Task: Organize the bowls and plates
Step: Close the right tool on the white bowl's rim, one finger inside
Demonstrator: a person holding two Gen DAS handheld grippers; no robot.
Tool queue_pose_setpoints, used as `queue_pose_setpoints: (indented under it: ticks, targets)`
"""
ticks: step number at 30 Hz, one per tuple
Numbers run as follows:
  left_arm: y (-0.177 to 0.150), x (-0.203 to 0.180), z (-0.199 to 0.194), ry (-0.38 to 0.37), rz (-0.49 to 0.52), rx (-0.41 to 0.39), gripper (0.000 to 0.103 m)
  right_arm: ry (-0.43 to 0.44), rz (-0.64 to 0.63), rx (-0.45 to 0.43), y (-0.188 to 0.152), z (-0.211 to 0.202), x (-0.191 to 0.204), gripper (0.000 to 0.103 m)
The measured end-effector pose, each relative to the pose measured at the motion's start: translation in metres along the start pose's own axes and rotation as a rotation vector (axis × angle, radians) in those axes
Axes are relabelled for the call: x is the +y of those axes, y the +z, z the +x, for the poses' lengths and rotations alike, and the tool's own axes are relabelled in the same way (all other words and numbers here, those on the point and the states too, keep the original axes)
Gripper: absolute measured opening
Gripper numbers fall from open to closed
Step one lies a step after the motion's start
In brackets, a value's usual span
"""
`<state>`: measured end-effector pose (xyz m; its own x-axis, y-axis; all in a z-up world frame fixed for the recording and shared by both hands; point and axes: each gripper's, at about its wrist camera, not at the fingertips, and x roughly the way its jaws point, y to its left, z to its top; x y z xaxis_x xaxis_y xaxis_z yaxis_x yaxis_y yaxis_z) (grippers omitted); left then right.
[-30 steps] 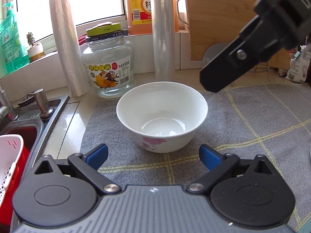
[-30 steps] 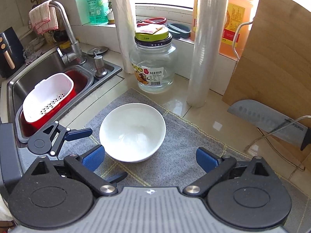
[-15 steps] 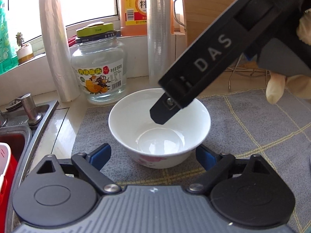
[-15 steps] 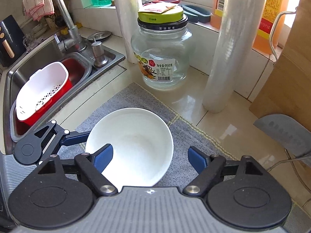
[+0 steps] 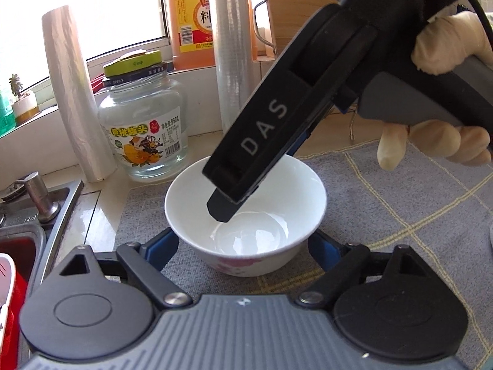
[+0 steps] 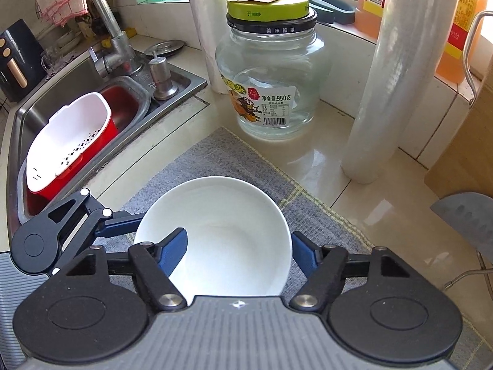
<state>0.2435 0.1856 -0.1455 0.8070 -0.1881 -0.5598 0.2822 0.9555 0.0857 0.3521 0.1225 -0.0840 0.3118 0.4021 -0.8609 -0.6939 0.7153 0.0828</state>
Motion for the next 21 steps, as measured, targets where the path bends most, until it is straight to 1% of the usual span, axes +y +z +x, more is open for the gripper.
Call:
queue_pose_setpoints:
  ticks: [3,21]
  targets:
    - [0.001,0.001,0.0,-0.003,0.0,-0.003,0.09,0.004,0.005,-0.001,0.0,0.001,0.0,0.074]
    - [0.007,-0.005,-0.006,-0.002,0.029,0.004,0.09,0.003,0.016,-0.009,-0.005,-0.009,0.001,0.074]
